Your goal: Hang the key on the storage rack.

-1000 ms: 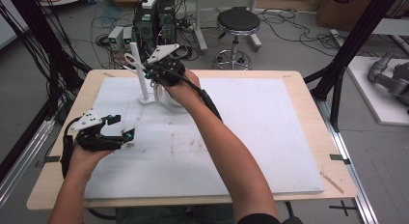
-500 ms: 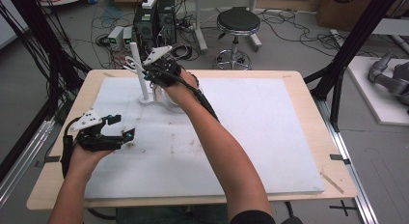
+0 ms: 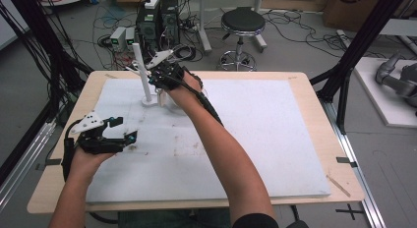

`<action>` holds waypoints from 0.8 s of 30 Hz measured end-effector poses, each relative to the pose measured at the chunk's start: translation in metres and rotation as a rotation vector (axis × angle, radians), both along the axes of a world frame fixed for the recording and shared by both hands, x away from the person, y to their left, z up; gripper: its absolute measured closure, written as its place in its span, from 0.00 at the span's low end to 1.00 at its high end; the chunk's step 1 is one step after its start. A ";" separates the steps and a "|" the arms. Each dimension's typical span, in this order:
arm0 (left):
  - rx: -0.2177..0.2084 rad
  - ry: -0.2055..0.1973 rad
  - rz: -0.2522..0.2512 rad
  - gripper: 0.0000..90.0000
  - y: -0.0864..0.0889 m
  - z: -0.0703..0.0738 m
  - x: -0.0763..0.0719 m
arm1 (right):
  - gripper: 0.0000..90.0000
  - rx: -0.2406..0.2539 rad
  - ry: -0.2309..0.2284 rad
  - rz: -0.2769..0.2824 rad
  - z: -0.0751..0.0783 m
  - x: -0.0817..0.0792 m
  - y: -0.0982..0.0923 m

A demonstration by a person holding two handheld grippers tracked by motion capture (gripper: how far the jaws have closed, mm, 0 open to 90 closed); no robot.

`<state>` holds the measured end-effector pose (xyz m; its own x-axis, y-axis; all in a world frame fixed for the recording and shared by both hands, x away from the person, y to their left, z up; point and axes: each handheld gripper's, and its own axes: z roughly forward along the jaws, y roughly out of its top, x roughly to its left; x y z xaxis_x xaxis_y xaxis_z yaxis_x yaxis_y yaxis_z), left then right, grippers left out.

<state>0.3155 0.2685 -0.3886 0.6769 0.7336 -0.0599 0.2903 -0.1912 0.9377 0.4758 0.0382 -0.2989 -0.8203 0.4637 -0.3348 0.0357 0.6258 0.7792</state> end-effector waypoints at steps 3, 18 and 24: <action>0.008 0.002 -0.002 0.22 -0.001 -0.001 0.000 | 0.69 0.022 -0.005 -0.011 0.001 -0.003 -0.005; 0.035 0.008 -0.010 0.22 -0.005 -0.002 0.002 | 0.41 0.093 0.059 -0.031 0.008 -0.033 -0.079; 0.032 0.004 -0.020 0.22 -0.011 -0.002 0.005 | 0.41 0.132 0.011 -0.036 0.008 -0.052 -0.112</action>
<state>0.3207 0.2578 -0.3901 0.6913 0.7215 -0.0394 0.2896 -0.2266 0.9299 0.4236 -0.0741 -0.2911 -0.8058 0.5322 -0.2598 0.0657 0.5163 0.8539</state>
